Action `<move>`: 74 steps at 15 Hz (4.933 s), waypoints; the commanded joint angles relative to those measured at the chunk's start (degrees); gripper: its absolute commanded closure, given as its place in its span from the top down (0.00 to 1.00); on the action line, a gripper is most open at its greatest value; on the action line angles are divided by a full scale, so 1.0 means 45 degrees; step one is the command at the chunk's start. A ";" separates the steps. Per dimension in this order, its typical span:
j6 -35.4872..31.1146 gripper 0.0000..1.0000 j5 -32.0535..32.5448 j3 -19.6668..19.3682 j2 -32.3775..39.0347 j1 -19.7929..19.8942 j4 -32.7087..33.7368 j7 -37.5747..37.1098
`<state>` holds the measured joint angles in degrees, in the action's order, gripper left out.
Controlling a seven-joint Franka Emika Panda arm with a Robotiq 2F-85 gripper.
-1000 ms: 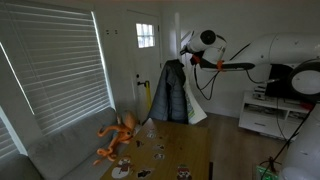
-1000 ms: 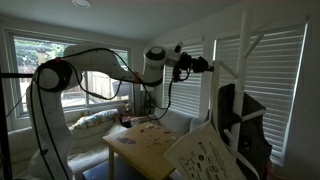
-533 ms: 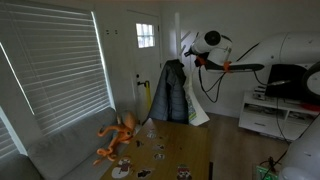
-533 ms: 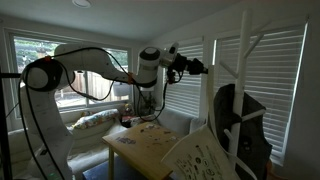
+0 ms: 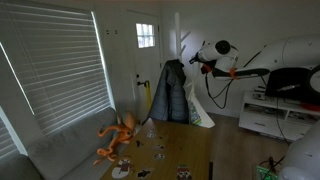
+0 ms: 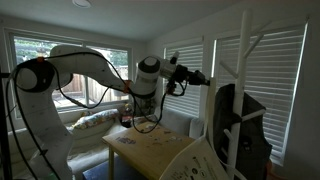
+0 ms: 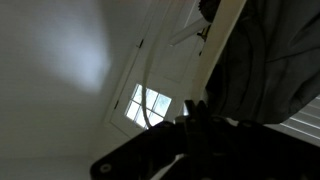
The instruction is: Move the bag over to a different stock on the coat hanger twice
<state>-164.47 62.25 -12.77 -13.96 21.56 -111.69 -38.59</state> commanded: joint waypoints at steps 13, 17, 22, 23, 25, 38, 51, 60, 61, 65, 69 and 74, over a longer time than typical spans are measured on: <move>-0.1033 0.01 -0.0411 -0.0721 0.1279 0.0104 0.0682 0.0247; -0.1122 0.01 -0.1119 -0.1247 0.2266 0.0002 0.1353 0.0823; -0.1332 0.01 -0.2820 -0.1254 0.3331 -0.0066 0.1979 0.1898; -0.1321 0.01 -0.3314 -0.1163 0.3390 -0.0126 0.1966 0.2263; -0.1318 0.01 -0.4160 -0.0983 0.3575 -0.0205 0.1965 0.2921; 0.0300 0.42 -0.7883 -0.0294 0.4563 -0.0181 0.2607 0.6666; 0.5342 1.00 -1.0285 -0.0665 0.3475 -0.0987 0.3298 0.9649; 0.7869 1.00 -1.0414 -0.0948 0.2967 -0.0785 0.2993 1.0239; 0.7466 1.00 -1.0601 -0.1014 0.2979 -0.0744 0.2772 1.0633; 0.6722 1.00 -1.1021 -0.1243 0.3256 -0.0604 0.1969 1.1392; 0.6543 1.00 -1.1006 -0.1284 0.3541 -0.0593 0.1877 1.1024; 0.6045 1.00 -1.1234 -0.1331 0.3738 -0.0524 0.1566 1.1021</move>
<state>-137.47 11.88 -18.74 2.70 19.17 -104.96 10.81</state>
